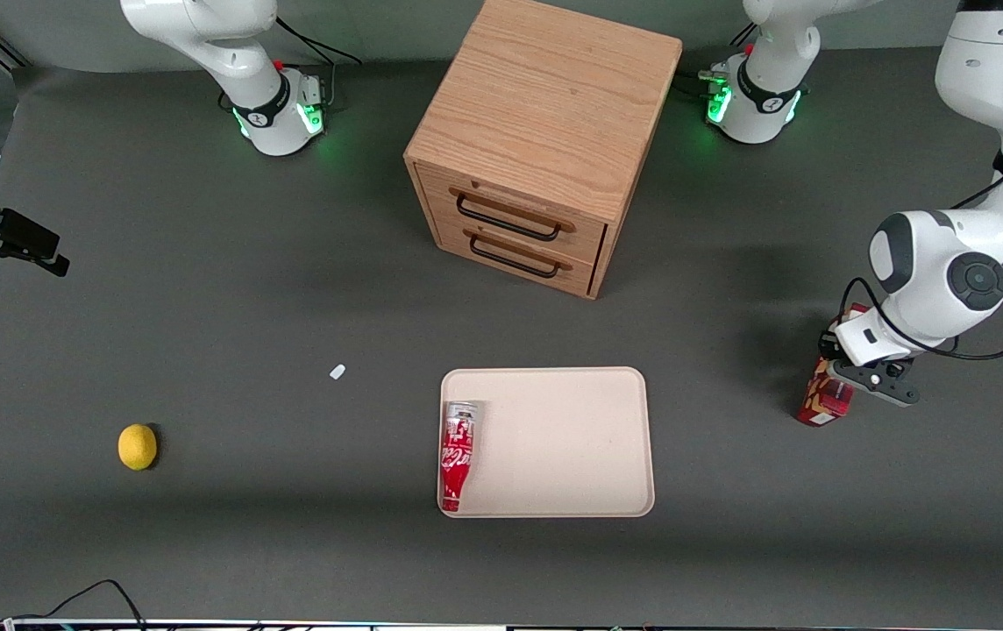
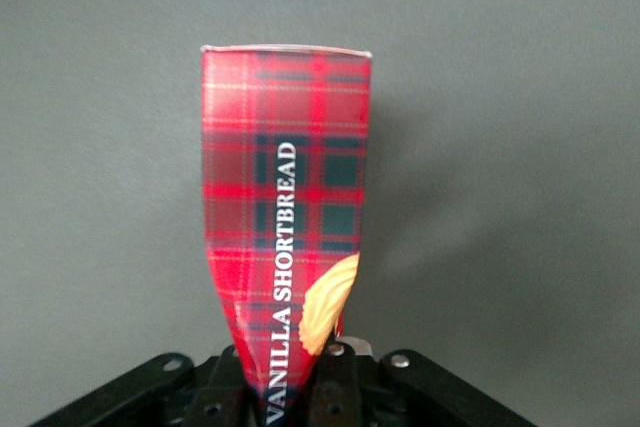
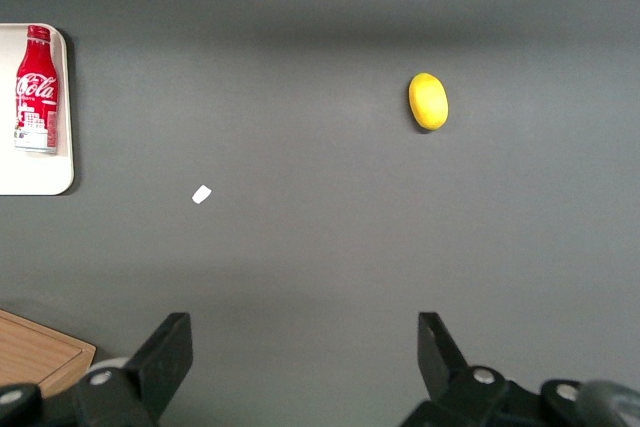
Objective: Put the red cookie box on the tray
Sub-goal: 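Lower the open left gripper around the box and close on it, then lift the box upright and carry it over the cream tray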
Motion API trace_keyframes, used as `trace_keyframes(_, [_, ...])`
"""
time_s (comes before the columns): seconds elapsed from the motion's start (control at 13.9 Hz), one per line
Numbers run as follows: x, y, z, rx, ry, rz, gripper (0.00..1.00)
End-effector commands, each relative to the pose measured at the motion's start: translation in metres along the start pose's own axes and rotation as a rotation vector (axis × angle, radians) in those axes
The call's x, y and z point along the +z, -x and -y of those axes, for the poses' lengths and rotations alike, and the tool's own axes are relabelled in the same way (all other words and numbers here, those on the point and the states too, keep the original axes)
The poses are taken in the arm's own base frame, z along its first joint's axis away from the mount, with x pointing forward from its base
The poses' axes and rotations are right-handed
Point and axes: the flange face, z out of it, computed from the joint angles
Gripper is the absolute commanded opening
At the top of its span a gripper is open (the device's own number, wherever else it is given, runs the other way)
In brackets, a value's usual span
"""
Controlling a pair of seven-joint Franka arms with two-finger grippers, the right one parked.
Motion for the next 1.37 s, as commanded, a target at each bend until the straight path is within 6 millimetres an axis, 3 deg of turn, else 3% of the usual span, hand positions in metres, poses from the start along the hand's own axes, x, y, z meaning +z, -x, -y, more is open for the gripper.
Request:
trace_keyframes(0.0, [-0.049,-0.016,0.011,-0.002,-0.005,0.034,0.00])
trace_keyframes(0.29, [-0.119,-0.050,0.010,-0.059,0.060,0.056,0.00])
trace_keyframes(0.43, [-0.146,-0.067,0.001,-0.094,0.069,0.065,0.00])
trace_keyframes(0.86, [-0.218,-0.119,-0.057,-0.254,0.082,0.078,0.00])
trace_keyframes(1.15, [-0.235,-0.159,-0.099,-0.366,0.098,0.079,0.00])
trace_keyframes(1.29, [-0.225,-0.181,-0.124,-0.423,0.111,0.083,0.00])
